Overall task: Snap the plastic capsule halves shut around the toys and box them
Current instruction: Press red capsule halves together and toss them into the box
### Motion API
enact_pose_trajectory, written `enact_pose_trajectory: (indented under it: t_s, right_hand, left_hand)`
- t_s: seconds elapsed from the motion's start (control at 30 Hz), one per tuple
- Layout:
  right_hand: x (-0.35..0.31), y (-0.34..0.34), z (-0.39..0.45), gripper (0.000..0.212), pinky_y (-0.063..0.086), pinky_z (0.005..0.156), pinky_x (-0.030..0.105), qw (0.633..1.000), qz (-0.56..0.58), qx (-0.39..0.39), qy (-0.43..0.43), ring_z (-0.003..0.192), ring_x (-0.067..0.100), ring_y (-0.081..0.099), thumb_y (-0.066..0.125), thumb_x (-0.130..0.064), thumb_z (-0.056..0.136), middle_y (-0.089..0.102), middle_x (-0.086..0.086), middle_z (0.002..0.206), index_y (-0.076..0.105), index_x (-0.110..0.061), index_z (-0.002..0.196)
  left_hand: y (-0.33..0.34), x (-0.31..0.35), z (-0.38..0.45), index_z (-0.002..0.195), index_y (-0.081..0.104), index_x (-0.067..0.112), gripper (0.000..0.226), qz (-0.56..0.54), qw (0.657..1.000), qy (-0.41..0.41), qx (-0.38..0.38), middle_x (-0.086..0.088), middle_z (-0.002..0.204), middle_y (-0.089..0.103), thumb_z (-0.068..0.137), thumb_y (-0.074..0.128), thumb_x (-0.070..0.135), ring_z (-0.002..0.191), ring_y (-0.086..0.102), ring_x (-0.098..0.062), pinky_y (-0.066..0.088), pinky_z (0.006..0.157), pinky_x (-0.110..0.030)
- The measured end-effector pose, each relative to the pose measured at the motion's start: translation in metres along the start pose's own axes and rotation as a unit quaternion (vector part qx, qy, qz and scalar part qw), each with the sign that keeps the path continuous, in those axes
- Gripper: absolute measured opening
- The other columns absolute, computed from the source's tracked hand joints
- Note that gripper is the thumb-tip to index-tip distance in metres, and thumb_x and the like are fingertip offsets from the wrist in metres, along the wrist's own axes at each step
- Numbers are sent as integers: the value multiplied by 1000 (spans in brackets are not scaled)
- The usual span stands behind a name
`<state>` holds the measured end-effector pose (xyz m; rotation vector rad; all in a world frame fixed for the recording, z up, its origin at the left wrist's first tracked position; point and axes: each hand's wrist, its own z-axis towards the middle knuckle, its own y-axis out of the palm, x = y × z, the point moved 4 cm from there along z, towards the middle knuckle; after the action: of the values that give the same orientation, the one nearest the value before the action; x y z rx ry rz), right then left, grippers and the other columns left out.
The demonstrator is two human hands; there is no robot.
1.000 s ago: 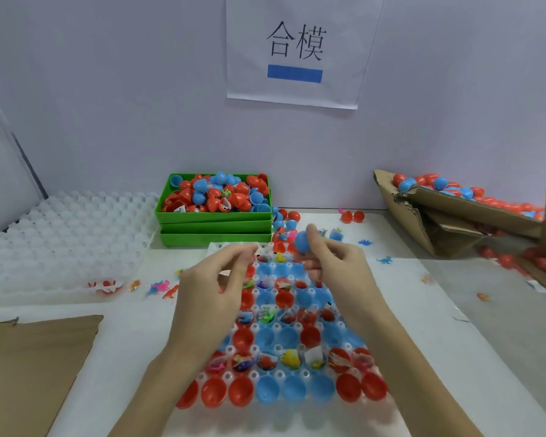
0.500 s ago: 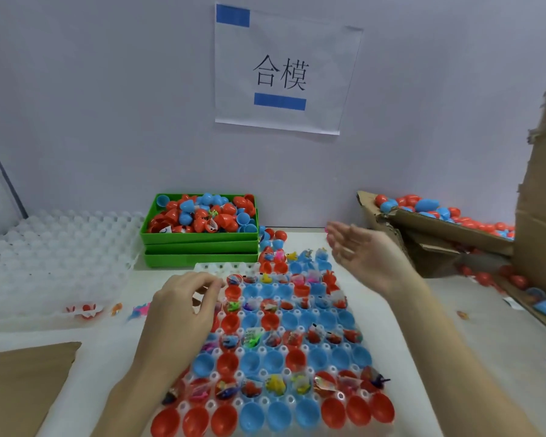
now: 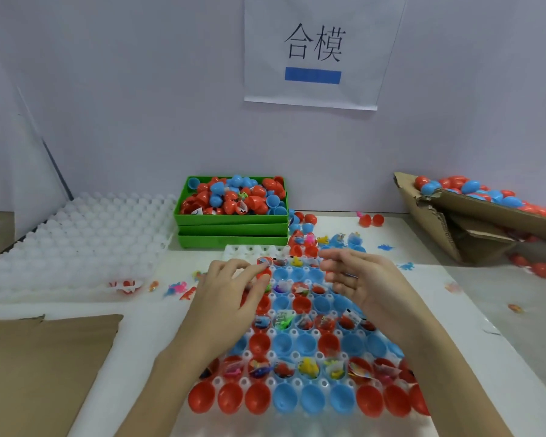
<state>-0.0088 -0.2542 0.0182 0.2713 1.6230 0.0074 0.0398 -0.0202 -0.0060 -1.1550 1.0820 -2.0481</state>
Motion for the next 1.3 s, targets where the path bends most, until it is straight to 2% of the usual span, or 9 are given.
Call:
enact_pose_trajectory:
  t_s: [0.13,0.37,0.63,0.7,0.77,0.83,0.97,1.17,1.3]
  right_hand:
    - [1,6,-3,34,59,70,21,1000,-19,-5,1,82,17,73,49,-20,110,78,11,98,81,-11,104]
    - [4,15,-6,33,59,69,21,999,-50,-12,13,82,17,74,50,-21,109,79,10,98,82,-15,104]
    - [-3,14,-11,32,57,71,22,998,-58,5,-12,81,18,73,48,-18,110,78,10,94,78,-10,108]
    - [-8,19,-14,25,59,73,22,995,-94,16,-43,83,15,75,53,-20,108,79,6,95,77,-13,109]
    - [-12,25,-18,18,60,78,22,985,-150,19,-86,90,11,76,60,-22,104,79,0,102,73,-22,117]
    - [-12,33,-21,31,60,87,23,977,-182,-26,-105,102,8,74,65,-25,101,77,-9,114,64,-32,132]
    - [-8,48,-25,44,57,98,26,971,-182,-104,-117,104,11,75,64,-31,101,70,-14,129,56,-34,144]
    - [-11,47,-24,26,60,82,20,971,-134,-89,-174,98,15,77,68,-12,99,78,-5,111,70,-19,124]
    - [-12,47,-23,26,62,84,28,962,-156,-89,-208,98,17,77,73,-10,95,78,-4,109,70,-18,120]
  left_hand:
    - [12,-8,3,139,56,40,59,61,996,-14,-65,19,135,52,106,9,56,124,32,-10,27,108,-37]
    - [9,-8,11,123,67,26,73,14,1000,-2,-14,16,116,62,104,1,53,113,43,-11,23,95,-29]
    - [-14,-3,7,118,74,22,32,-32,994,25,103,10,116,71,111,44,21,117,58,-14,27,95,-28]
    - [-28,7,3,109,78,20,20,-81,981,53,165,10,107,74,103,62,29,106,64,-11,41,97,-32]
    - [-42,17,-5,103,81,21,29,-123,969,76,202,13,100,75,88,72,45,96,67,-5,50,92,-24]
    - [-51,28,-12,101,81,22,33,-147,960,105,213,14,98,76,80,80,47,94,69,-2,52,88,-16]
    - [-57,42,-18,97,81,19,27,-156,956,139,207,13,95,76,79,84,38,93,71,-4,58,86,-23]
    - [-54,44,-19,107,66,26,29,-255,947,110,163,17,98,69,86,85,20,98,68,-9,53,83,-16]
    - [-47,43,-15,123,67,28,33,-348,927,68,124,14,111,67,95,74,12,107,69,-13,55,88,-17]
